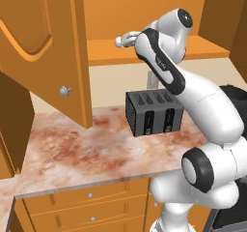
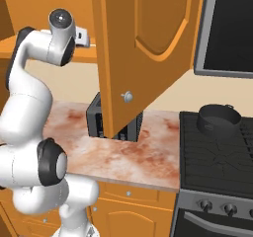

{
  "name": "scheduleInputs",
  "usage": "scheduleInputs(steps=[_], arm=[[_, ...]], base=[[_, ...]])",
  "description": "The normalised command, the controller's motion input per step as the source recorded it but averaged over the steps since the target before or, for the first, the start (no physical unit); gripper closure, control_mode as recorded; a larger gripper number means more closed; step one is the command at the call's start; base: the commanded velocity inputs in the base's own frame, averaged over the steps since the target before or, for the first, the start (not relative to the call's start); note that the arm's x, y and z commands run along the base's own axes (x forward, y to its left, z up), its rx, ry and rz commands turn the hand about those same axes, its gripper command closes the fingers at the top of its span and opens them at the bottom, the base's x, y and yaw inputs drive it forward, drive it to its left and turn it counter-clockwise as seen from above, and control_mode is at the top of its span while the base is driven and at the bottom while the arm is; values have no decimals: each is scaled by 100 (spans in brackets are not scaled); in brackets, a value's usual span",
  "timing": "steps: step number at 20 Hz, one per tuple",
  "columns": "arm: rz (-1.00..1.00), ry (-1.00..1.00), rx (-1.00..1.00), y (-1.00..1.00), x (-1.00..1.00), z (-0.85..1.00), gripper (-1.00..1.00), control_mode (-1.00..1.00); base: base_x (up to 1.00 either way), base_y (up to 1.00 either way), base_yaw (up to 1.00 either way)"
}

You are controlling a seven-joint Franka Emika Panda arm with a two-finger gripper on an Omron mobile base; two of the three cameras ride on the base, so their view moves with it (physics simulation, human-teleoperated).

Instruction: Open the cabinet and move the ladle to the pot. Then close the cabinet.

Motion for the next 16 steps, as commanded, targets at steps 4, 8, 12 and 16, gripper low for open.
scheduleInputs(steps=[4, 8, 12, 16], arm=[[0, 0, 0, 14, 54, 0, -100, -100], [0, 0, 0, 9, 30, 0, -100, -100], [0, 0, 0, 8, 30, 0, -100, -100], [0, 4, 0, 1, 40, 0, -100, -100]], base=[[0, 0, 0], [0, 0, 0], [0, 0, 0], [0, 0, 0]])
